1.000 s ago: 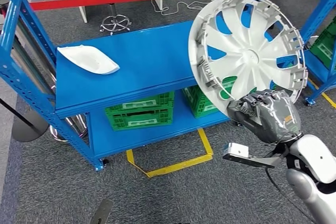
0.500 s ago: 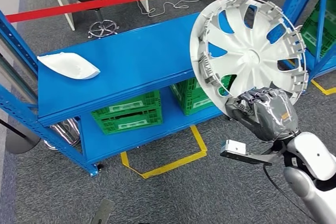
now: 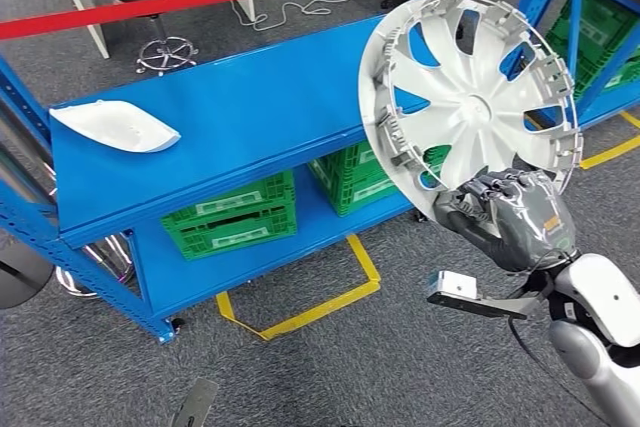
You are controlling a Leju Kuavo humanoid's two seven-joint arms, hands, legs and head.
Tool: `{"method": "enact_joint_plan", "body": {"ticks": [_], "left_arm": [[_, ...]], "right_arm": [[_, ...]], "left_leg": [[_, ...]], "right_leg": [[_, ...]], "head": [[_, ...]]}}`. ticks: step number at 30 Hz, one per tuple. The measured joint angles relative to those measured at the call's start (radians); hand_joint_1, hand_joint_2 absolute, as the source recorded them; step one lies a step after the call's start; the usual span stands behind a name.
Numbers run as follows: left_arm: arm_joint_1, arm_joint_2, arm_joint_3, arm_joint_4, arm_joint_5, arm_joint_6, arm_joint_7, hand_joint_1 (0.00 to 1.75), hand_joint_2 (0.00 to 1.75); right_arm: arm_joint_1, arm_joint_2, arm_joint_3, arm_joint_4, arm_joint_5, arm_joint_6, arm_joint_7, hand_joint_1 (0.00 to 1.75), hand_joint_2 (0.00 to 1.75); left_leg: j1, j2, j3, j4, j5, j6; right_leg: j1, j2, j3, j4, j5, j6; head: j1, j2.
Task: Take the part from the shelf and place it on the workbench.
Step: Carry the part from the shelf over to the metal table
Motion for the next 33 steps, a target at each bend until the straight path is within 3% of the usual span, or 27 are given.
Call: {"method": "enact_joint_plan", "body": {"ticks": [2,4,6,8,11,13,15,16,17,18,20,22,23,25,27,29,31,32,33], "left_arm": [[0.0,0.0,0.0,0.0,0.0,0.0,0.0,0.0,1.75],[-0.001,-0.002,0.0,0.0,0.0,0.0,0.0,0.0,1.75],[-0.001,-0.002,0.0,0.0,0.0,0.0,0.0,0.0,1.75],[0.0,-0.002,0.0,0.0,0.0,0.0,0.0,0.0,1.75],[0.001,-0.001,0.0,0.0,0.001,0.001,0.0,0.0,1.75],[0.0,-0.001,0.0,0.0,0.002,0.002,0.0,0.0,1.75],[0.002,-0.001,0.0,0.0,0.003,0.003,0.0,0.0,1.75],[0.004,-0.001,0.001,0.0,0.004,0.003,0.0,0.0,1.75],[0.005,-0.001,0.001,0.0,0.005,0.003,0.0,0.0,1.75],[0.005,-0.001,0.001,0.0,0.006,0.003,0.0,0.0,1.75],[0.005,0.0,0.001,0.0,0.006,0.003,0.0,0.0,1.75],[0.004,0.0,0.001,0.0,0.006,0.003,0.0,0.0,1.75],[0.004,0.0,0.001,0.0,0.006,0.003,0.0,0.0,1.75],[0.003,-0.001,0.001,0.0,0.006,0.003,-0.001,0.0,1.75],[0.003,-0.001,0.002,0.0,0.006,0.003,-0.002,0.0,1.75],[0.002,-0.002,0.002,0.0,0.006,0.003,-0.003,0.0,1.75],[0.003,-0.002,0.002,0.0,0.005,0.003,-0.003,0.0,1.75],[0.003,-0.002,0.002,0.0,0.005,0.003,-0.003,0.0,1.75],[0.003,-0.002,0.003,0.0,0.005,0.003,-0.003,0.0,1.75]], "right_arm": [[0.003,-0.005,-0.002,0.0,-0.002,0.0,0.001,1.75,1.75],[0.003,-0.012,-0.007,0.0,-0.006,0.0,0.002,1.75,1.75],[0.002,-0.019,-0.017,-0.002,-0.012,-0.001,0.005,1.75,1.75],[0.003,-0.024,-0.028,-0.003,-0.018,0.0,0.005,1.75,1.75],[0.006,-0.031,-0.039,-0.004,-0.026,0.0,0.006,1.75,1.75],[0.005,-0.035,-0.049,-0.007,-0.03,0.0,0.008,1.75,1.75],[0.006,-0.036,-0.054,-0.008,-0.034,0.001,0.007,1.75,1.75],[0.007,-0.036,-0.056,-0.009,-0.035,0.001,0.006,1.75,1.75],[0.007,-0.036,-0.057,-0.01,-0.036,0.002,0.005,1.75,1.75],[0.008,-0.036,-0.058,-0.01,-0.037,0.002,0.003,1.75,1.75],[0.009,-0.036,-0.062,-0.013,-0.037,0.003,0.002,1.75,1.75],[0.009,-0.037,-0.065,-0.015,-0.037,0.004,0.002,1.75,1.75],[0.009,-0.037,-0.067,-0.015,-0.037,0.004,0.001,1.75,1.75],[0.012,-0.04,-0.07,-0.017,-0.037,0.004,0.002,1.75,1.75],[0.013,-0.045,-0.075,-0.02,-0.038,0.004,0.002,1.75,1.75],[0.013,-0.048,-0.078,-0.02,-0.038,0.004,0.001,1.75,1.75],[0.016,-0.049,-0.078,-0.02,-0.038,0.004,0.0,1.75,1.75],[0.018,-0.049,-0.077,-0.021,-0.038,0.004,-0.001,1.75,1.75],[0.019,-0.049,-0.077,-0.021,-0.038,0.004,-0.001,1.75,1.75]], "left_leg": [[0.0,0.01,0.0,0.001,-0.001,0.0],[0.0,0.016,0.002,0.002,-0.003,-0.003],[-0.005,0.023,0.001,0.007,-0.007,-0.011],[-0.012,0.032,-0.002,0.012,-0.009,-0.017],[-0.012,0.04,-0.004,0.024,-0.022,-0.025],[-0.009,0.026,-0.031,0.094,-0.071,-0.034],[-0.007,0.01,-0.085,0.225,-0.134,-0.038],[-0.007,0.006,-0.107,0.276,-0.148,-0.038],[-0.007,0.004,-0.116,0.294,-0.142,-0.036],[-0.007,0.002,-0.109,0.274,-0.118,-0.032],[-0.007,-0.018,-0.061,0.155,-0.042,-0.019],[-0.008,-0.045,-0.022,0.058,-0.001,-0.009],[-0.009,-0.053,-0.016,0.038,-0.001,-0.007],[-0.009,-0.045,-0.014,0.022,-0.003,-0.006],[-0.005,-0.032,-0.009,0.009,0.001,-0.002],[-0.003,-0.019,-0.005,0.002,0.004,0.002],[-0.003,-0.005,-0.006,0.003,0.004,0.003],[-0.003,0.002,-0.006,0.003,0.003,0.004],[-0.003,0.009,-0.005,0.003,0.003,0.003]], "right_leg": [[0.0,-0.002,0.007,-0.011,0.024,0.001],[0.0,-0.015,0.066,-0.122,0.079,0.0],[0.005,-0.04,0.13,-0.236,0.111,-0.006],[0.01,-0.046,0.148,-0.269,0.109,-0.016],[0.007,-0.029,0.144,-0.268,0.111,-0.032],[0.004,-0.019,0.145,-0.27,0.113,-0.041],[0.005,-0.007,0.145,-0.269,0.113,-0.046],[0.005,0.001,0.146,-0.269,0.113,-0.047],[0.006,0.009,0.146,-0.268,0.113,-0.048],[0.007,0.017,0.147,-0.268,0.113,-0.048],[0.008,0.033,0.148,-0.267,0.112,-0.048],[0.008,0.046,0.144,-0.266,0.114,-0.044],[0.006,0.052,0.138,-0.265,0.116,-0.04],[0.003,0.059,0.129,-0.266,0.12,-0.03],[0.003,0.04,0.112,-0.242,0.103,-0.019],[0.003,0.01,0.064,-0.142,0.05,-0.009],[0.0,0.0,0.005,-0.016,0.002,0.0],[-0.001,-0.001,-0.008,0.011,0.001,0.004],[-0.002,-0.003,-0.001,-0.002,0.018,0.006]], "head": [[0.0,0.0],[0.0,0.0],[0.001,0.0],[0.0,0.0],[-0.001,0.0],[-0.002,0.0],[-0.004,0.0],[-0.004,0.0],[-0.004,0.0],[-0.004,0.0],[-0.003,0.0],[-0.003,0.0],[-0.004,0.0],[-0.006,0.0],[-0.002,0.0],[0.003,0.0],[0.003,0.0],[0.003,0.0],[0.003,0.0]]}}
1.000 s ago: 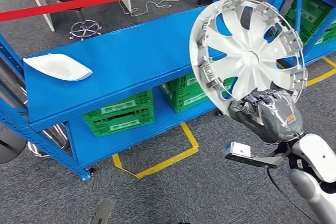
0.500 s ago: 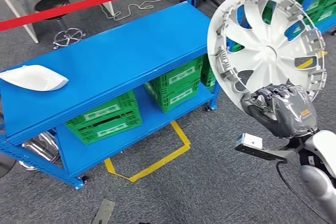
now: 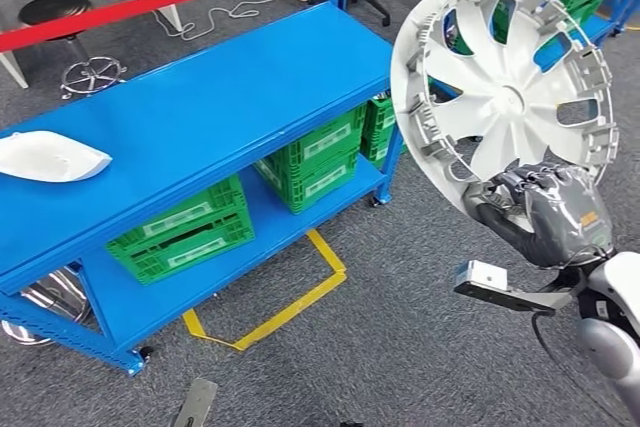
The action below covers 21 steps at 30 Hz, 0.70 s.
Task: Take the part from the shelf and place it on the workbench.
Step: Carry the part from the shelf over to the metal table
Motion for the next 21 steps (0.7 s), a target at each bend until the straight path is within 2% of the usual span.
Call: {"method": "enact_joint_plan", "body": {"ticks": [1,3,4,5,7,9,10,12,13,14,15,16,18,19,21], "left_arm": [[0.0,0.0,0.0,0.0,0.0,0.0,0.0,0.0,1.75],[-0.002,-0.001,0.0,0.0,-0.001,0.0,0.0,0.0,1.75],[-0.002,-0.001,0.0,0.0,-0.002,0.0,0.0,0.0,1.75],[-0.002,0.0,0.0,0.0,-0.002,0.0,-0.001,0.0,1.75],[-0.002,0.001,0.0,0.0,-0.002,0.0,-0.001,0.0,1.75],[-0.002,0.001,0.0,0.0,-0.002,0.0,-0.002,0.0,1.75],[-0.003,0.001,0.0,0.0,-0.002,0.0,-0.003,0.0,1.75],[-0.002,0.001,0.0,0.0,-0.002,0.0,-0.003,0.0,1.75],[-0.001,0.002,0.0,0.0,-0.002,0.0,-0.003,0.0,1.75],[0.0,0.002,0.0,0.0,-0.002,-0.001,-0.003,0.0,1.75],[0.001,0.002,0.0,0.0,-0.003,-0.002,-0.004,0.0,1.75],[0.001,0.002,0.0,0.0,-0.003,-0.004,-0.005,0.0,1.75],[0.001,0.003,0.0,0.0,-0.004,-0.006,-0.009,0.0,1.75],[0.0,0.003,0.0,0.0,-0.004,-0.006,-0.011,0.0,1.75],[0.0,0.004,0.0,0.0,-0.004,-0.007,-0.012,0.0,1.75]], "right_arm": [[0.0,0.0,0.0,0.0,0.0,0.0,0.0,1.75,1.75],[-0.001,0.0,-0.002,-0.002,0.0,0.0,0.001,1.75,1.75],[-0.001,0.0,-0.003,-0.002,0.0,0.0,0.001,1.75,1.75],[-0.001,0.0,-0.004,-0.002,0.0,0.0,0.001,1.75,1.75],[0.0,0.0,-0.005,-0.003,0.0,0.0,0.001,1.75,1.75],[0.001,0.0,-0.006,-0.004,0.0,0.0,0.001,1.75,1.75],[0.0,0.0,-0.006,-0.004,0.0,0.0,0.001,1.75,1.75],[0.001,0.0,-0.006,-0.004,0.0,0.0,0.001,1.75,1.75],[0.001,0.0,-0.006,-0.004,0.0,0.0,0.001,1.75,1.75],[0.001,0.0,-0.006,-0.004,0.0,0.0,0.001,1.75,1.75],[0.002,0.0,-0.005,-0.004,0.0,0.0,0.0,1.75,1.75],[0.002,0.0,-0.005,-0.004,0.0,0.0,0.0,1.75,1.75],[0.002,0.0,-0.006,-0.004,0.0,0.0,0.0,1.75,1.75],[0.002,0.0,-0.006,-0.004,0.0,0.0,0.0,1.75,1.75],[0.004,0.0,-0.007,-0.004,0.0,0.0,0.0,1.75,1.75]], "left_leg": [[0.0,0.006,0.001,0.001,-0.001,-0.001],[-0.002,0.015,0.001,0.005,-0.005,-0.008],[-0.006,0.019,0.0,0.008,-0.007,-0.013],[-0.01,0.023,0.0,0.01,-0.007,-0.017],[-0.012,0.032,-0.001,0.012,-0.008,-0.025],[-0.009,0.024,-0.007,0.034,-0.03,-0.034],[-0.007,0.014,-0.021,0.072,-0.056,-0.038],[-0.005,-0.003,-0.072,0.199,-0.123,-0.043],[-0.005,-0.006,-0.098,0.261,-0.147,-0.043],[-0.005,-0.007,-0.113,0.295,-0.152,-0.042],[-0.005,-0.008,-0.111,0.292,-0.137,-0.04],[-0.005,-0.01,-0.093,0.252,-0.106,-0.036],[-0.005,-0.032,-0.035,0.121,-0.036,-0.025],[-0.005,-0.045,-0.012,0.068,-0.018,-0.021],[-0.005,-0.058,0.004,0.025,-0.016,-0.018]], "right_leg": [[-0.001,-0.005,0.026,-0.05,0.031,0.001],[0.001,-0.034,0.103,-0.191,0.082,0.0],[0.003,-0.045,0.129,-0.238,0.094,-0.005],[0.005,-0.051,0.142,-0.262,0.096,-0.011],[0.006,-0.04,0.142,-0.264,0.097,-0.025],[0.004,-0.028,0.141,-0.265,0.1,-0.038],[0.003,-0.023,0.141,-0.266,0.102,-0.045],[0.003,-0.011,0.141,-0.266,0.102,-0.053],[0.003,-0.003,0.141,-0.266,0.102,-0.054],[0.004,0.005,0.14,-0.266,0.102,-0.054],[0.005,0.013,0.141,-0.265,0.102,-0.054],[0.005,0.022,0.141,-0.265,0.102,-0.054],[0.006,0.037,0.142,-0.264,0.103,-0.053],[0.007,0.044,0.139,-0.262,0.104,-0.051],[0.006,0.055,0.131,-0.261,0.109,-0.042]], "head": [[0.0,0.0],[0.001,0.0],[0.0,0.0],[0.0,0.0],[-0.002,0.0],[-0.003,0.0],[-0.004,0.0],[-0.006,0.0],[-0.006,0.0],[-0.006,0.0],[-0.006,0.0],[-0.006,0.0],[-0.005,0.0],[-0.005,0.0],[-0.005,0.0]]}}
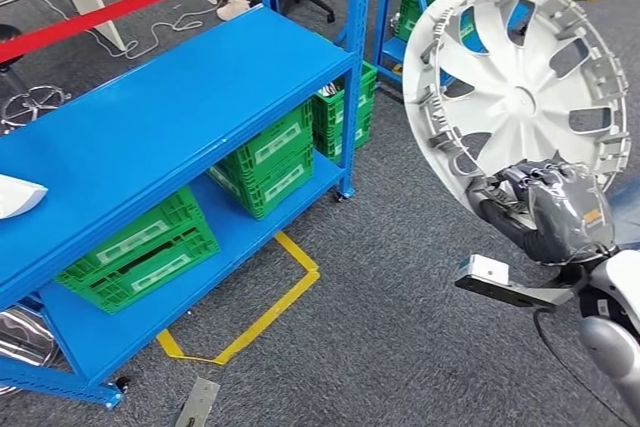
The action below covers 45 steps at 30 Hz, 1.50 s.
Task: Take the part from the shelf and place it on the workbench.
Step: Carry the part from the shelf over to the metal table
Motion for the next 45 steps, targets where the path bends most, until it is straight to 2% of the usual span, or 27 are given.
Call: {"method": "enact_joint_plan", "body": {"ticks": [2,4,6,7,8,9,10,12,14,15,17,19,20,22,23,24,25,26,28,29,30,37,40,41,42,43,45], "left_arm": [[0.0,0.0,0.0,0.0,0.0,-0.001,-0.001,0.0,1.75],[-0.002,-0.001,0.0,0.0,0.0,-0.002,-0.003,0.0,1.75],[-0.002,-0.002,0.0,0.0,0.0,-0.002,-0.003,0.0,1.75],[-0.002,-0.002,0.0,0.0,0.0,-0.002,-0.003,0.0,1.75],[-0.001,-0.002,0.0,0.0,0.0,-0.002,-0.003,0.0,1.75],[-0.001,-0.002,0.0,0.0,0.0,-0.002,-0.003,0.0,1.75],[-0.001,-0.002,0.0,0.0,0.0,-0.002,-0.003,0.0,1.75],[-0.002,-0.003,0.0,0.0,0.0,-0.003,-0.003,0.0,1.75],[-0.003,-0.002,0.0,0.0,0.0,-0.003,-0.003,0.0,1.75],[-0.002,-0.002,0.0,0.0,0.0,-0.003,-0.003,0.0,1.75],[-0.001,-0.001,0.0,0.0,0.001,-0.003,-0.004,0.0,1.75],[-0.001,-0.001,0.0,0.0,0.001,-0.003,-0.004,0.0,1.75],[-0.001,-0.001,0.0,0.0,0.001,-0.003,-0.004,0.0,1.75],[0.001,0.0,0.0,0.0,0.001,-0.003,-0.004,0.0,1.75],[0.002,0.0,0.0,0.0,0.002,-0.003,-0.004,0.0,1.75],[0.003,0.001,0.0,0.0,0.002,-0.004,-0.004,0.0,1.75],[0.003,0.001,0.0,0.0,0.002,-0.004,-0.005,0.0,1.75],[0.003,0.001,0.0,0.0,0.002,-0.005,-0.005,0.0,1.75],[0.003,0.003,0.0,0.0,0.002,-0.006,-0.006,0.0,1.75],[0.003,0.003,0.0,0.001,0.002,-0.007,-0.006,0.0,1.75],[0.003,0.004,0.0,0.001,0.002,-0.007,-0.007,0.0,1.75],[0.003,0.005,0.001,0.001,0.002,-0.007,-0.008,0.0,1.75],[0.004,0.006,0.002,0.001,0.002,-0.01,-0.011,0.0,1.75],[0.004,0.007,0.002,0.001,0.002,-0.011,-0.012,0.0,1.75],[0.004,0.007,0.002,0.001,0.002,-0.011,-0.012,0.0,1.75],[0.004,0.007,0.003,0.001,0.002,-0.011,-0.012,0.0,1.75],[0.003,0.007,0.003,0.001,0.002,-0.011,-0.012,0.0,1.75]], "right_arm": [[0.004,-0.001,-0.003,-0.001,-0.001,0.0,0.0,1.75,1.75],[0.005,-0.004,-0.007,-0.002,-0.004,0.001,0.0,1.75,1.75],[0.006,-0.006,-0.009,-0.002,-0.006,0.002,-0.001,1.75,1.75],[0.007,-0.006,-0.009,-0.002,-0.006,0.002,-0.002,1.75,1.75],[0.009,-0.006,-0.009,-0.002,-0.005,0.003,-0.002,1.75,1.75],[0.009,-0.006,-0.008,-0.002,-0.005,0.003,-0.003,1.75,1.75],[0.01,-0.007,-0.009,-0.002,-0.005,0.003,-0.002,1.75,1.75],[0.009,-0.007,-0.009,-0.002,-0.005,0.003,-0.001,1.75,1.75],[0.009,-0.007,-0.01,-0.002,-0.005,0.003,0.0,1.75,1.75],[0.01,-0.007,-0.011,-0.002,-0.005,0.003,0.0,1.75,1.75],[0.015,-0.007,-0.011,-0.003,-0.005,0.003,0.0,1.75,1.75],[0.018,-0.007,-0.011,-0.004,-0.005,0.003,0.0,1.75,1.75],[0.019,-0.007,-0.011,-0.005,-0.004,0.003,0.001,1.75,1.75],[0.021,-0.007,-0.01,-0.005,-0.004,0.003,0.001,1.75,1.75],[0.022,-0.007,-0.009,-0.005,-0.003,0.003,0.001,1.75,1.75],[0.023,-0.007,-0.008,-0.005,-0.002,0.003,0.001,1.75,1.75],[0.024,-0.007,-0.008,-0.005,-0.002,0.003,0.002,1.75,1.75],[0.025,-0.007,-0.008,-0.006,-0.002,0.003,0.002,1.75,1.75],[0.026,-0.007,-0.008,-0.007,-0.002,0.003,0.003,1.75,1.75],[0.027,-0.007,-0.008,-0.008,-0.001,0.003,0.003,1.75,1.75],[0.028,-0.007,-0.008,-0.008,-0.001,0.003,0.004,1.75,1.75],[0.033,-0.008,-0.01,-0.01,0.0,0.003,0.005,1.75,1.75],[0.04,-0.009,-0.011,-0.016,0.004,0.004,0.009,1.75,1.75],[0.041,-0.009,-0.01,-0.017,0.005,0.004,0.01,1.75,1.75],[0.042,-0.009,-0.009,-0.018,0.006,0.004,0.011,1.75,1.75],[0.041,-0.009,-0.01,-0.018,0.006,0.004,0.011,1.75,1.75],[0.04,-0.009,-0.01,-0.02,0.006,0.005,0.012,1.75,1.75]], "left_leg": [[0.001,0.011,0.001,-0.011,0.002,0.003],[0.005,0.023,0.004,-0.02,0.008,0.011],[0.006,0.036,0.004,-0.022,0.01,0.016],[0.006,0.042,0.003,-0.022,0.009,0.016],[0.006,0.049,0.003,-0.022,0.009,0.017],[0.006,0.056,0.004,-0.021,0.009,0.016],[0.007,0.062,0.005,-0.021,0.008,0.015],[0.005,0.071,0.007,-0.02,0.004,0.009],[-0.001,0.079,0.006,-0.014,0.0,0.0],[-0.005,0.083,0.005,-0.012,-0.001,-0.004],[-0.005,0.092,0.005,-0.01,-0.005,-0.011],[-0.001,0.079,-0.006,0.023,-0.035,-0.019],[0.0,0.067,-0.024,0.07,-0.064,-0.023],[0.001,0.052,-0.08,0.204,-0.129,-0.026],[0.001,0.051,-0.103,0.256,-0.144,-0.025],[0.001,0.05,-0.114,0.276,-0.141,-0.023],[0.001,0.049,-0.106,0.255,-0.116,-0.02],[0.001,0.043,-0.085,0.202,-0.078,-0.015],[0.001,0.014,-0.034,0.073,-0.01,-0.003],[0.001,0.002,-0.017,0.03,0.003,0.0],[0.001,-0.007,-0.009,0.009,0.004,0.002],[0.001,0.003,-0.005,-0.006,0.002,0.004],[0.006,0.042,0.002,-0.022,0.01,0.015],[0.005,0.054,0.003,-0.023,0.01,0.016],[0.006,0.062,0.005,-0.023,0.008,0.015],[0.006,0.066,0.007,-0.022,0.006,0.012],[0.001,0.073,0.007,-0.018,0.002,0.004]], "right_leg": [[-0.003,0.004,-0.009,0.001,0.001,0.011],[-0.003,-0.019,-0.031,0.041,-0.026,0.021],[-0.004,-0.046,-0.086,0.159,-0.086,0.029],[-0.005,-0.05,-0.117,0.225,-0.111,0.033],[-0.006,-0.052,-0.138,0.27,-0.122,0.037],[-0.007,-0.053,-0.142,0.278,-0.114,0.04],[-0.009,-0.057,-0.125,0.246,-0.089,0.041],[-0.01,-0.081,-0.053,0.11,-0.029,0.044],[-0.006,-0.103,-0.002,0.016,-0.006,0.037],[-0.004,-0.106,0.004,0.004,-0.01,0.031],[-0.004,-0.093,0.003,0.003,-0.009,0.017],[-0.005,-0.082,0.003,0.002,-0.007,0.004],[-0.006,-0.076,0.003,0.001,-0.006,-0.002],[-0.004,-0.063,0.003,0.001,-0.007,-0.008],[-0.003,-0.055,0.003,0.001,-0.007,-0.008],[-0.002,-0.046,0.004,0.001,-0.007,-0.009],[-0.001,-0.038,0.005,0.002,-0.007,-0.009],[-0.001,-0.029,0.006,0.002,-0.007,-0.009],[0.0,-0.014,0.005,0.003,-0.007,-0.007],[0.0,-0.008,0.002,0.004,-0.006,-0.005],[-0.001,-0.003,-0.003,0.005,-0.004,-0.002],[-0.005,0.007,-0.012,0.004,0.0,0.011],[-0.006,-0.037,-0.109,0.202,-0.087,0.032],[-0.006,-0.054,-0.128,0.247,-0.1,0.038],[-0.008,-0.06,-0.109,0.212,-0.074,0.04],[-0.009,-0.071,-0.07,0.139,-0.043,0.041],[-0.005,-0.093,-0.004,0.022,-0.009,0.035]], "head": [[0.0,0.0],[0.004,0.0],[0.008,0.0],[0.008,0.0],[0.007,0.0],[0.008,0.0],[0.008,0.0],[0.008,0.0],[0.009,0.0],[0.008,0.0],[0.007,0.0],[0.005,0.0],[0.004,0.0],[0.003,0.0],[0.003,0.0],[0.003,0.0],[0.003,0.0],[0.003,0.0],[0.003,0.0],[0.003,0.0],[0.003,0.0],[0.002,0.0],[0.008,0.0],[0.011,0.0],[0.011,0.0],[0.011,0.0],[0.011,0.0]]}}
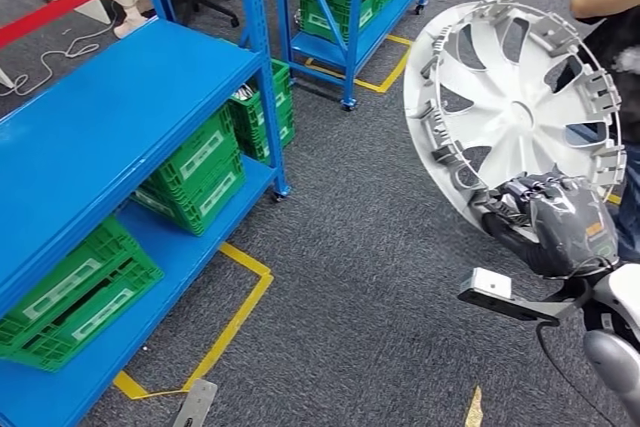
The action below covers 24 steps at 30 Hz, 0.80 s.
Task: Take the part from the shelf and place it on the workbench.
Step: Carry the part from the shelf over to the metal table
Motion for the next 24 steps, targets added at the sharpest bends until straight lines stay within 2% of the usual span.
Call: {"method": "enact_joint_plan", "body": {"ticks": [1,3,5,7,9,10,11,12,13,15,17,19,20,22,24], "left_arm": [[0.0,0.001,0.0,0.0,0.0,0.0,0.0,0.0,1.75],[0.002,0.002,0.0,0.0,0.0,0.0,-0.002,0.0,1.75],[0.004,0.005,0.0,0.0,0.0,0.0,-0.003,0.0,1.75],[0.007,0.008,0.001,0.0,0.0,0.0,-0.005,0.0,1.75],[0.013,0.011,0.002,0.0,-0.002,-0.003,-0.006,0.0,1.75],[0.017,0.012,0.003,0.0,-0.004,-0.006,-0.006,0.0,1.75],[0.019,0.014,0.004,0.0,-0.009,-0.01,-0.006,0.0,1.75],[0.021,0.015,0.007,-0.001,-0.014,-0.016,-0.006,0.0,1.75],[0.022,0.016,0.01,-0.002,-0.021,-0.02,-0.006,0.0,1.75],[0.021,0.016,0.017,-0.004,-0.031,-0.028,-0.006,0.0,1.75],[0.017,0.013,0.02,-0.004,-0.037,-0.032,-0.005,0.0,1.75],[0.013,0.009,0.021,-0.005,-0.041,-0.032,-0.003,0.0,1.75],[0.01,0.006,0.022,-0.005,-0.043,-0.031,-0.003,0.0,1.75],[0.005,0.001,0.023,-0.005,-0.045,-0.029,-0.005,0.0,1.75],[0.003,-0.002,0.023,-0.005,-0.045,-0.027,-0.007,0.0,1.75]], "right_arm": [[0.0,0.0,0.0,-0.001,0.001,0.0,0.001,1.75,1.75],[0.001,0.0,0.001,-0.003,0.007,0.002,0.005,1.75,1.75],[0.001,0.0,0.004,-0.008,0.017,0.006,0.013,1.75,1.75],[0.001,0.002,0.008,-0.015,0.028,0.008,0.021,1.75,1.75],[0.001,0.004,0.016,-0.021,0.037,0.01,0.026,1.75,1.75],[0.002,0.006,0.02,-0.022,0.041,0.01,0.027,1.75,1.75],[0.002,0.008,0.024,-0.024,0.045,0.011,0.03,1.75,1.75],[0.002,0.009,0.027,-0.026,0.048,0.012,0.033,1.75,1.75],[0.002,0.01,0.029,-0.028,0.049,0.012,0.035,1.75,1.75],[0.001,0.011,0.029,-0.03,0.044,0.012,0.036,1.75,1.75],[0.0,0.01,0.023,-0.029,0.025,0.012,0.028,1.75,1.75],[0.001,0.005,0.009,-0.025,0.002,0.011,0.014,1.75,1.75],[0.002,0.001,0.001,-0.023,-0.007,0.011,0.007,1.75,1.75],[0.002,-0.005,-0.014,-0.017,-0.02,0.011,-0.002,1.75,1.75],[0.002,-0.006,-0.024,-0.012,-0.026,0.011,-0.009,1.75,1.75]], "left_leg": [[-0.003,0.003,0.0,0.002,-0.001,-0.004],[-0.005,0.012,0.0,0.003,-0.002,-0.01],[-0.001,0.007,-0.006,0.022,-0.022,-0.018],[0.001,-0.012,-0.042,0.112,-0.078,-0.025],[0.001,-0.021,-0.099,0.244,-0.137,-0.027],[0.001,-0.023,-0.117,0.284,-0.145,-0.026],[0.001,-0.024,-0.12,0.287,-0.133,-0.024],[0.001,-0.027,-0.106,0.252,-0.102,-0.02],[0.001,-0.035,-0.08,0.188,-0.06,-0.015],[0.002,-0.064,-0.031,0.067,-0.003,-0.005],[0.0,-0.079,-0.014,0.021,0.004,-0.003],[0.0,-0.069,-0.013,0.009,0.005,0.0],[0.001,-0.062,-0.01,0.004,0.007,0.004],[0.004,-0.048,-0.007,-0.004,0.011,0.012],[0.002,-0.034,-0.007,-0.004,0.01,0.016]], "right_leg": [[0.002,-0.005,0.013,-0.022,0.0,-0.005],[0.005,0.006,0.014,-0.024,-0.001,-0.018],[0.004,0.015,0.014,-0.025,0.001,-0.031],[0.002,0.025,0.014,-0.026,0.001,-0.042],[0.003,0.037,0.015,-0.026,0.0,-0.047],[0.004,0.045,0.015,-0.026,0.0,-0.047],[0.005,0.054,0.016,-0.026,0.0,-0.047],[0.005,0.062,0.018,-0.025,0.0,-0.047],[0.006,0.07,0.02,-0.025,0.0,-0.047],[0.007,0.084,0.018,-0.023,0.0,-0.044],[0.005,0.095,0.009,-0.021,0.003,-0.036],[0.0,0.101,0.0,-0.021,0.005,-0.024],[0.0,0.093,-0.006,-0.013,-0.002,-0.019],[0.001,0.064,-0.045,0.061,-0.046,-0.01],[0.0,0.045,-0.107,0.193,-0.104,-0.002]], "head": [[-0.001,0.0],[-0.003,0.0],[-0.004,0.0],[-0.005,0.0],[-0.006,0.0],[-0.006,0.0],[-0.006,0.0],[-0.006,0.0],[-0.007,0.0],[-0.006,0.0],[-0.006,0.0],[-0.006,0.0],[-0.005,0.0],[-0.002,0.0],[0.0,0.0]]}}
